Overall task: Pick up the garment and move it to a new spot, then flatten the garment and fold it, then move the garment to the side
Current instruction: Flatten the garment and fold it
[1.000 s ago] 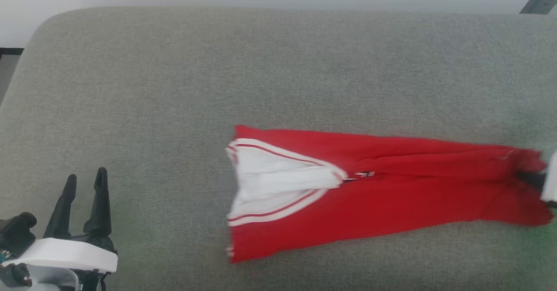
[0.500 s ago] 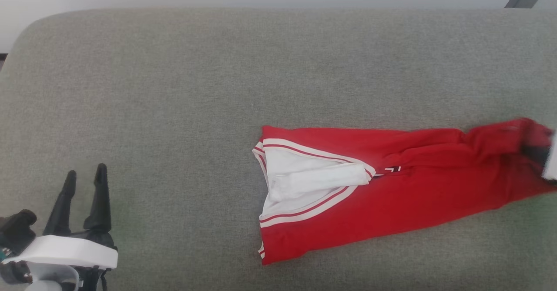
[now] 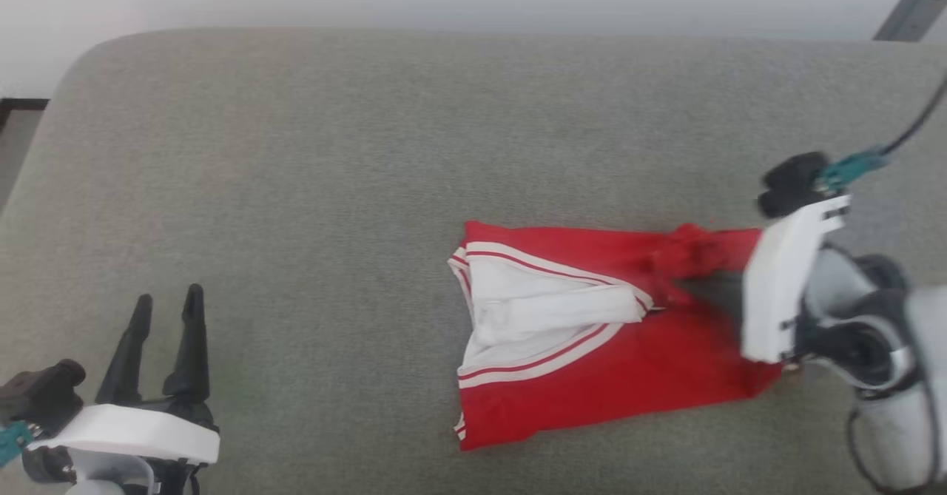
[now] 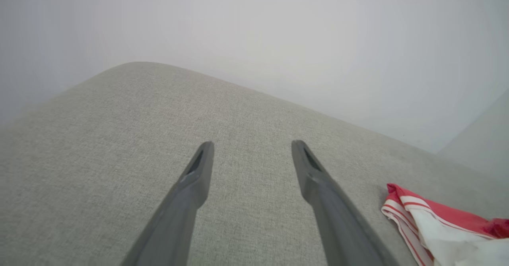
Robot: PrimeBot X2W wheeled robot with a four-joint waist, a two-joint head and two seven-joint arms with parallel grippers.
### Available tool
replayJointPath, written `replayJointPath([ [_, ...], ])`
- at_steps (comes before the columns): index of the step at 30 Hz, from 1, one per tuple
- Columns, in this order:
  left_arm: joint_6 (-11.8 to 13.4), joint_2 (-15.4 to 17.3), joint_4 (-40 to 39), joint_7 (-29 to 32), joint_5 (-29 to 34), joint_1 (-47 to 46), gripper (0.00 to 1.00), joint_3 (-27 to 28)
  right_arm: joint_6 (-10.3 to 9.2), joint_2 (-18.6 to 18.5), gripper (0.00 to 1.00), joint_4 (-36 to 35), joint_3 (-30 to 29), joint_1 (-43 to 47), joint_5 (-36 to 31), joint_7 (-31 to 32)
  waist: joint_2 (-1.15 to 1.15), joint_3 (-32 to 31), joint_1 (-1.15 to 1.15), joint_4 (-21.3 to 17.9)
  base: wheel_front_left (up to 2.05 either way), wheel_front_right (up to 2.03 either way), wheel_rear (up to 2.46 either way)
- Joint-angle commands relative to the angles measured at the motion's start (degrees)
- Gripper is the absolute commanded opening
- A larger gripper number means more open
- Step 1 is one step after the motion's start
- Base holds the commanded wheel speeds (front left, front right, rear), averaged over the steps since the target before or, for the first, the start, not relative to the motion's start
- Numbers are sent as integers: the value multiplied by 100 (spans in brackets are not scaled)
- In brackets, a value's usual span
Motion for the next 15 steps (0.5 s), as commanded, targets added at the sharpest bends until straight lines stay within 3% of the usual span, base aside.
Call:
replayJointPath([
  [1, -15, -10, 10, -24, 31, -71, 100, -36, 0, 98, 0, -12, 119, -53, 22, -16, 0, -41, 0, 107, 0, 0, 0],
  [13, -18, -17, 156, -23, -157, -257, 100, -474, 1, 612, 0, 834, 1338, -503, -57, -443, 0, -146, 0, 703, 0, 0, 0],
  [14, -17, -23, 163, -24, -182, -254, 100, -482, 1, 635, 4, 917, 1411, -534, -51, -493, 0, -151, 0, 730, 0, 0, 0],
  [15, -17, -17, 174, -24, -197, -251, 100, -486, 1, 662, 34, 1001, 1458, -562, -34, -534, 0, -159, 0, 751, 0, 0, 0],
])
